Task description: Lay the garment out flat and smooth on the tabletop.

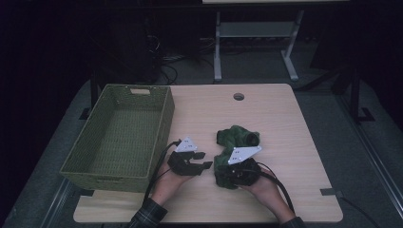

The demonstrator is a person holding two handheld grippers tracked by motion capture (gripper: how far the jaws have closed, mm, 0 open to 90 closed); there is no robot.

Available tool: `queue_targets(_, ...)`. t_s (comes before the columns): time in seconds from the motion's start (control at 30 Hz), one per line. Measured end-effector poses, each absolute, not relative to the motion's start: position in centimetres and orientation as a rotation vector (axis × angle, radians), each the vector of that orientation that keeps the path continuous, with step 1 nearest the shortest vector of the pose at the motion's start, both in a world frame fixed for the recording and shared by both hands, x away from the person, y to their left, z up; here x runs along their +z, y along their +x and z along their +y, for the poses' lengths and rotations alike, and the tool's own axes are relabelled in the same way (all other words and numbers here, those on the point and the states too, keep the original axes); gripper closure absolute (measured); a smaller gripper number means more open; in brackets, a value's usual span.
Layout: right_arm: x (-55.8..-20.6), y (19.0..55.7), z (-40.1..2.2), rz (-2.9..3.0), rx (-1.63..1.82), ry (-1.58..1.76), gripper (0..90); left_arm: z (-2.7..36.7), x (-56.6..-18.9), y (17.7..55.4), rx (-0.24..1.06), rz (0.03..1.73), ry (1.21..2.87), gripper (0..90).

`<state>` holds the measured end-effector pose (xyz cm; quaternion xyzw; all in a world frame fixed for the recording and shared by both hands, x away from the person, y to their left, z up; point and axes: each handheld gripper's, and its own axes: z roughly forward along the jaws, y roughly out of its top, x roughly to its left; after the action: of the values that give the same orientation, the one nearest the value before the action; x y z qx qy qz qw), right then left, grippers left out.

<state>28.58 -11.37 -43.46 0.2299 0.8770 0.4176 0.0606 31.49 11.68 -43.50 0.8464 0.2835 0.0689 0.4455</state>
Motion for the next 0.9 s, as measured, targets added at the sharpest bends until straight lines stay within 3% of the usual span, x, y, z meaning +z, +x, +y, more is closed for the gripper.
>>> queue_targets(0.1, -43.3, 28.5, -11.7, 2.650, 1.274, 0.701, 87.3, 11.7, -43.4, 31.5, 0.171, 0.704, 2.091, 51.4)
queue_targets(0.5, -42.1, 26.8, -17.0, 2.553, 1.381, 0.741, 87.0, 11.0, -42.6, 31.0, 0.152, 0.679, 2.072, 51.3)
queue_targets(0.9, -43.0, 25.9, -20.8, 2.519, 1.370, 0.840, 85.0, 6.7, -41.9, 30.1, 0.085, 0.566, 2.089, 50.9)
